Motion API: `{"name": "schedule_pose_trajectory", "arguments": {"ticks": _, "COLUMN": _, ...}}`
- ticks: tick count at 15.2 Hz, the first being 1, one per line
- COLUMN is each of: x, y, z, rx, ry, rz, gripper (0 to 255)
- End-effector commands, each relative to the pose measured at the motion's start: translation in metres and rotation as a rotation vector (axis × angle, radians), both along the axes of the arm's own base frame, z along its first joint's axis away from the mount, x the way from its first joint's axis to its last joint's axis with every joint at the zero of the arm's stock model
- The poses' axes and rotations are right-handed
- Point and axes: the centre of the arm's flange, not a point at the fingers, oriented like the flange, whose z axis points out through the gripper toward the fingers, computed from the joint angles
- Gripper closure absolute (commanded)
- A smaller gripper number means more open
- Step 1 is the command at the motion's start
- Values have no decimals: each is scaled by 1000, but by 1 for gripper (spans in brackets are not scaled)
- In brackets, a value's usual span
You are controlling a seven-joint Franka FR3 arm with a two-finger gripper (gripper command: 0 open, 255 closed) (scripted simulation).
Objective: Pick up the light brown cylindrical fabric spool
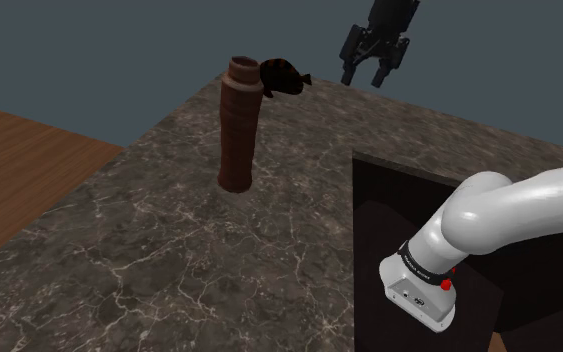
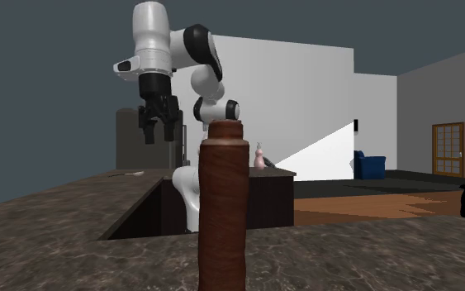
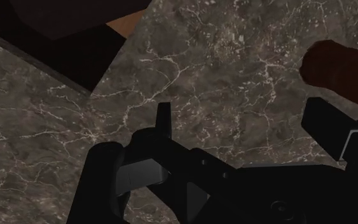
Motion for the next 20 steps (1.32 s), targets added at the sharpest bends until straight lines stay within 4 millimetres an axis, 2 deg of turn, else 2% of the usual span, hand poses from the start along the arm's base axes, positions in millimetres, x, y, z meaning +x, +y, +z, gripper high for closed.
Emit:
{"name": "schedule_pose_trajectory", "arguments": {"ticks": 1, "x": 6, "y": 25, "z": 7, "rx": -12, "ry": 11, "rz": -36, "gripper": 0}}
{"name": "schedule_pose_trajectory", "arguments": {"ticks": 10, "x": 50, "y": 142, "z": 33, "rx": -66, "ry": 58, "rz": -180, "gripper": 0}}
{"name": "schedule_pose_trajectory", "arguments": {"ticks": 19, "x": 111, "y": 253, "z": 51, "rx": -120, "ry": 105, "rz": -323, "gripper": 0}}
{"name": "schedule_pose_trajectory", "arguments": {"ticks": 20, "x": 116, "y": 260, "z": 51, "rx": -123, "ry": 108, "rz": -333, "gripper": 0}}
